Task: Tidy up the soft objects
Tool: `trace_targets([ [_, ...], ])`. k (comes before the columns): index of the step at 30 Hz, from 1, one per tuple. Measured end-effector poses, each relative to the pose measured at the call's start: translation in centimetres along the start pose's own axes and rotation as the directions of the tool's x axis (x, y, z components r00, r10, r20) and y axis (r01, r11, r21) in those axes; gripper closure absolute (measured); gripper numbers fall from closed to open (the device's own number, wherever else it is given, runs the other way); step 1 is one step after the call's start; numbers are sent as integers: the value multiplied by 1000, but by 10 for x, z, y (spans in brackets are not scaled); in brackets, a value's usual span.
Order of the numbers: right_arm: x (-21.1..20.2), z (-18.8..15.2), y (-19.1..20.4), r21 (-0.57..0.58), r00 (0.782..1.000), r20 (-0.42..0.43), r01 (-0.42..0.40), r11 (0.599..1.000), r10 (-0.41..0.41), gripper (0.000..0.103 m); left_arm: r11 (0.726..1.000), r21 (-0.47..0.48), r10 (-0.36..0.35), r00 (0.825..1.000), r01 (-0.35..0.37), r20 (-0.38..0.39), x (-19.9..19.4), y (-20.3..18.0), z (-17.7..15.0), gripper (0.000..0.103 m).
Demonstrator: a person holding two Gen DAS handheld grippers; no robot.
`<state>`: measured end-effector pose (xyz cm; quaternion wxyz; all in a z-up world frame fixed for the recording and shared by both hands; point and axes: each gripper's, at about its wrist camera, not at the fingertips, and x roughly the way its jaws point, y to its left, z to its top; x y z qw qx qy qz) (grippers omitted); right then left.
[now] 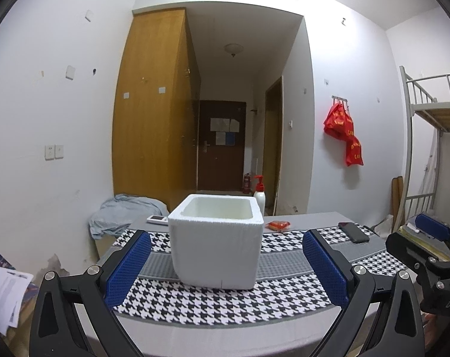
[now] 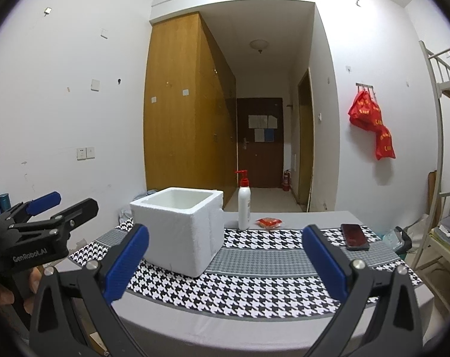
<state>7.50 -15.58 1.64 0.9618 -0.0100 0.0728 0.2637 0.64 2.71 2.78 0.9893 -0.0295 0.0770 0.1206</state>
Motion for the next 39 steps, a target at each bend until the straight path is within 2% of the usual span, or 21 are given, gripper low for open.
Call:
trace_targets([
  [12, -17, -23, 12, -7, 1000, -19, -1, 1000, 1, 0, 1000, -4, 8, 1000, -8, -10, -20, 4, -26, 1],
  [20, -30, -32, 16, -4, 999, -8, 36, 999, -36, 0, 1000, 17, 25, 1000, -24, -9, -30, 4, -35, 1],
  [39, -24, -39, 14, 9, 998, -36, 46, 999, -46, 0, 999, 26, 19, 999, -19, -27, -27, -2, -46, 1],
])
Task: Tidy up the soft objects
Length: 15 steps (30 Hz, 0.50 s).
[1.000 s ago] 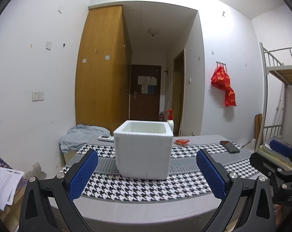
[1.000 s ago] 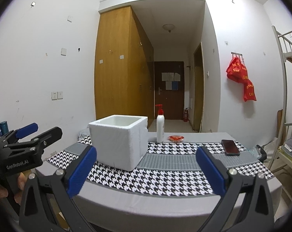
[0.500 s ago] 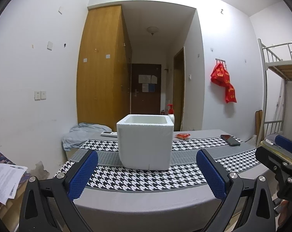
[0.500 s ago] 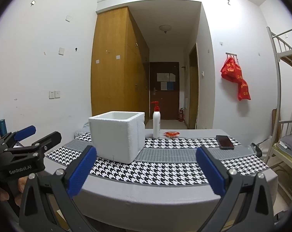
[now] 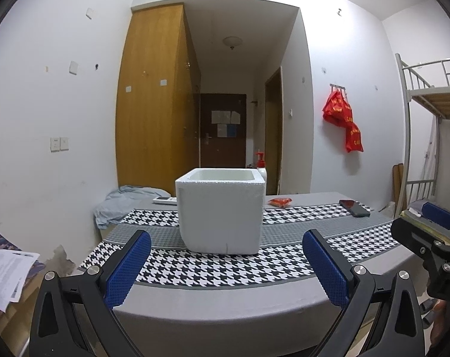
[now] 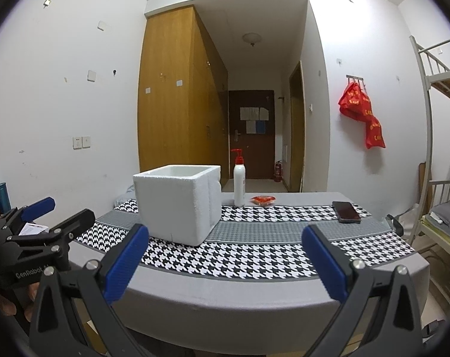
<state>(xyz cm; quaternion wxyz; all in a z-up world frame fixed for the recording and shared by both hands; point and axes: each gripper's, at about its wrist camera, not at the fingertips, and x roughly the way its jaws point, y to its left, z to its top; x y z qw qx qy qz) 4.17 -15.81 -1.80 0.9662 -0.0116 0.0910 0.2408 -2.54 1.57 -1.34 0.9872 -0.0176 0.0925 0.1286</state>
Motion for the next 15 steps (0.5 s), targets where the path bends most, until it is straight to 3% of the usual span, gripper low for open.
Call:
trace_targets([
  [15, -3, 0, 2, -14, 1000, 1, 0, 1000, 0, 0, 1000, 9, 1, 1000, -1, 14, -6, 0, -1, 1],
])
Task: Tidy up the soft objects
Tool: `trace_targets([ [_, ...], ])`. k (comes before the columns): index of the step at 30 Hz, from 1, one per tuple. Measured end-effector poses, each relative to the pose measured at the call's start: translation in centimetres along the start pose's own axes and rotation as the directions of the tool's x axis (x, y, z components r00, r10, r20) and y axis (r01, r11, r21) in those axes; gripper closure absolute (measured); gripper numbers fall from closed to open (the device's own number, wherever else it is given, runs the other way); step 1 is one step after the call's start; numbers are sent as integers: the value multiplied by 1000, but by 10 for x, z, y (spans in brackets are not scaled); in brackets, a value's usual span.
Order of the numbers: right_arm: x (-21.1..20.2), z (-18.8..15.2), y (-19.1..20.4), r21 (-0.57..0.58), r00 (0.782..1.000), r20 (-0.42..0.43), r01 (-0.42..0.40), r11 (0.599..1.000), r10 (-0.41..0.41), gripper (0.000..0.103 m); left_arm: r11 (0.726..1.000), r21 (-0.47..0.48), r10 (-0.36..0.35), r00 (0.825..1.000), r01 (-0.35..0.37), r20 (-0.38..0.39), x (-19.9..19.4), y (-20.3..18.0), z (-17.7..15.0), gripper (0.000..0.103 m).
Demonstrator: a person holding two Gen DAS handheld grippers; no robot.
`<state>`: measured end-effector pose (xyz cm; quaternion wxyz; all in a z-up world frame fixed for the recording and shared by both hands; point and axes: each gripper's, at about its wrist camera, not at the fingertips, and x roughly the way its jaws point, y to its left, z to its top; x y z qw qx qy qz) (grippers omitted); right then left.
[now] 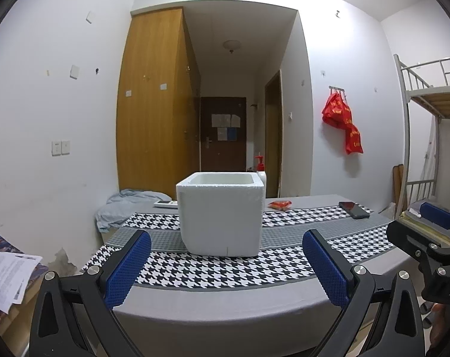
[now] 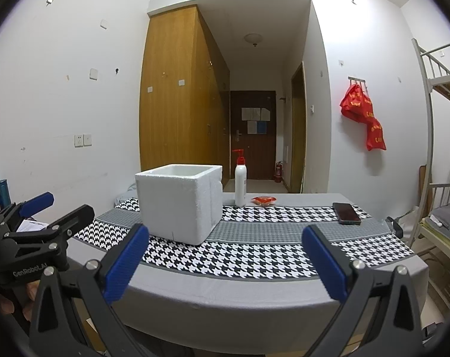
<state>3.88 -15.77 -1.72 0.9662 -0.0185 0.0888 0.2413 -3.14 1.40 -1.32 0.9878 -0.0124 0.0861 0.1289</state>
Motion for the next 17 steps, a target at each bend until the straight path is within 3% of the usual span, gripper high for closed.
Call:
trace_targets([
  [17, 1, 0, 0, 4, 1000, 0, 0, 1000, 0, 0, 1000, -6, 1, 1000, -1, 0, -1, 4, -1, 1],
])
